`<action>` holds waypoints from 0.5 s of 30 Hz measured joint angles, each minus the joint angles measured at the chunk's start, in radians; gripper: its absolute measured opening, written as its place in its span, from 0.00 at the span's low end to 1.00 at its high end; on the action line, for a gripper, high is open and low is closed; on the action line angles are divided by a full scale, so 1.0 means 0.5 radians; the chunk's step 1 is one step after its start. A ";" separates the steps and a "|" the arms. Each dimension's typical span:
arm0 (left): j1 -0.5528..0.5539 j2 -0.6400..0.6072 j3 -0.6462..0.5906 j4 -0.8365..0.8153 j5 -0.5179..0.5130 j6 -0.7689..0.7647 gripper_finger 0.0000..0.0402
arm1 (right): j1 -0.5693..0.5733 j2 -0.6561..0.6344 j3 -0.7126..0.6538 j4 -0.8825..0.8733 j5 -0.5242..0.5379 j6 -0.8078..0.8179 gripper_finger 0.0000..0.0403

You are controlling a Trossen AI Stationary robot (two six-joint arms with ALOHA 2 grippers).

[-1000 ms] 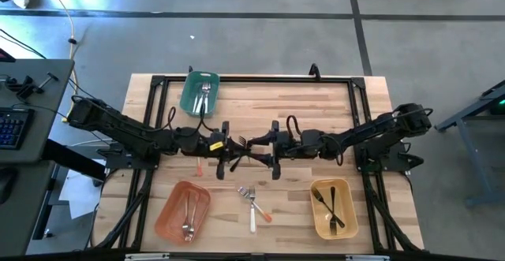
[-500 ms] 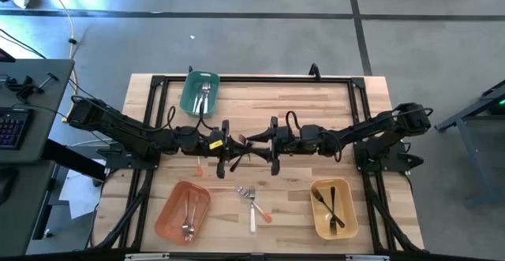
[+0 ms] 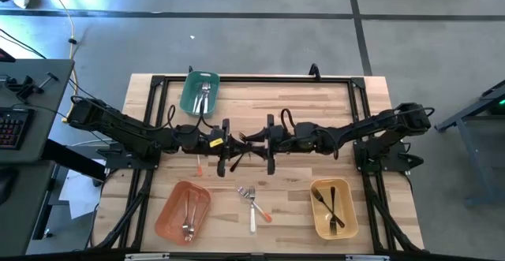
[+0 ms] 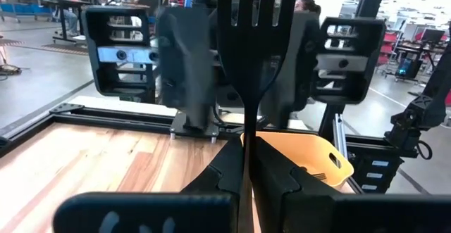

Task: Sort silverware by color (type)
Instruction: Put the black fork into the yellow bin

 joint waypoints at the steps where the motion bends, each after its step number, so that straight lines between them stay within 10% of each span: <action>1: 0.000 0.000 0.000 0.001 -0.001 0.000 0.02 | 0.000 0.000 0.000 -0.005 -0.002 -0.011 0.17; 4: 0.000 0.000 0.002 0.010 -0.001 -0.010 0.04 | 0.006 0.002 -0.001 -0.012 -0.003 -0.084 0.03; 15: 0.000 0.000 0.002 -0.197 -0.004 0.065 0.19 | 0.040 -0.215 -0.002 -0.293 0.024 -0.024 0.00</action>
